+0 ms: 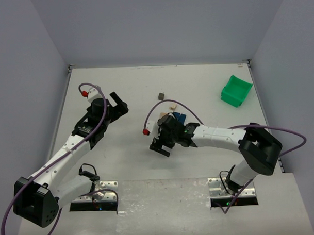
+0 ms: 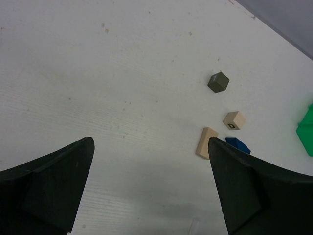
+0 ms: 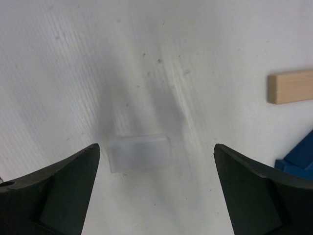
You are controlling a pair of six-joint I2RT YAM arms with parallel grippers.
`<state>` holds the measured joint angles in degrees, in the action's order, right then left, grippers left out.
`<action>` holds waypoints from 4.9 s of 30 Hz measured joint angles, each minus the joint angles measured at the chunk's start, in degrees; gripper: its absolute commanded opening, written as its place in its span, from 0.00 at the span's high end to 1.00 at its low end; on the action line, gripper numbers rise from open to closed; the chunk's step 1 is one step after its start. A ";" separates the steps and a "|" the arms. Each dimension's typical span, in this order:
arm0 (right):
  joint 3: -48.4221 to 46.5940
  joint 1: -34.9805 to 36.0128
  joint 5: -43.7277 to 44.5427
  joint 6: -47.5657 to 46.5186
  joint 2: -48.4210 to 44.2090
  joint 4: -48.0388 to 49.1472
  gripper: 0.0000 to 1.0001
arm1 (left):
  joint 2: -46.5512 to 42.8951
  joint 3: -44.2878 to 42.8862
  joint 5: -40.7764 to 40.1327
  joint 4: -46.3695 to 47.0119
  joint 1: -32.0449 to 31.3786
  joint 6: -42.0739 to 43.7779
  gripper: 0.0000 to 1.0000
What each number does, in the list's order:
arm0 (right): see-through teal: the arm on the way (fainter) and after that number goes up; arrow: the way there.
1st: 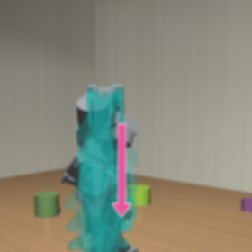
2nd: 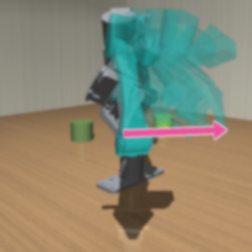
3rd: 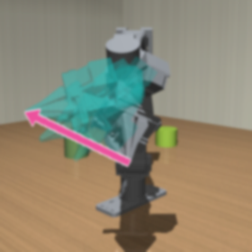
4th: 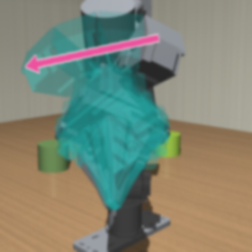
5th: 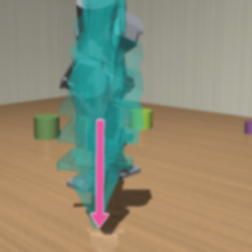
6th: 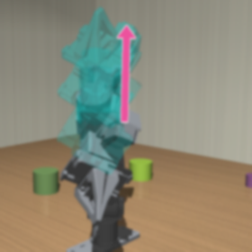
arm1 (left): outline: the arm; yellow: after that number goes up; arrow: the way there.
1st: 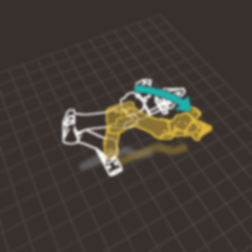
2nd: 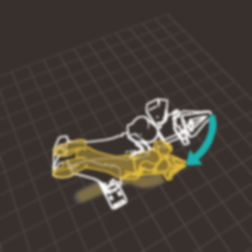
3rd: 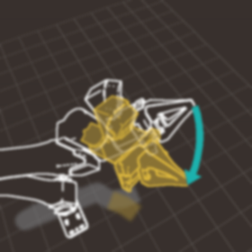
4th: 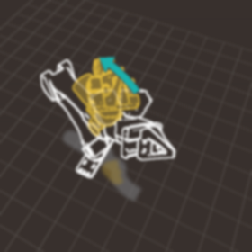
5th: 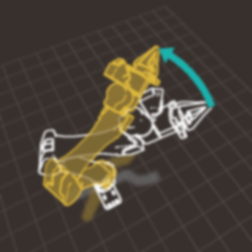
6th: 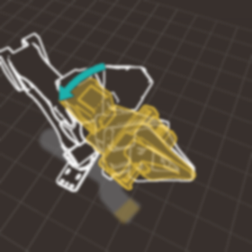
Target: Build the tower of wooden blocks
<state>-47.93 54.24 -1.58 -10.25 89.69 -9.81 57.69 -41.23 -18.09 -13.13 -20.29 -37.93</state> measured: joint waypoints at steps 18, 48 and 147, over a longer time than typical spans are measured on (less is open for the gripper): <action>-18.16 -5.36 24.37 42.43 11.11 -7.57 0.01 | 0.13 0.00 0.20 -0.02 0.00 -0.02 0.00; -30.92 -12.47 23.96 46.33 29.64 -8.57 0.94 | 0.70 0.00 0.24 0.00 0.00 -0.02 0.00; 0.76 -3.74 -7.85 1.81 2.18 -5.73 0.87 | 15.28 -7.06 3.21 6.08 0.00 4.70 0.00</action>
<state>-47.17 50.50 -9.43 -8.44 91.88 -15.54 72.97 -48.29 -14.87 -7.05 -20.29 -33.23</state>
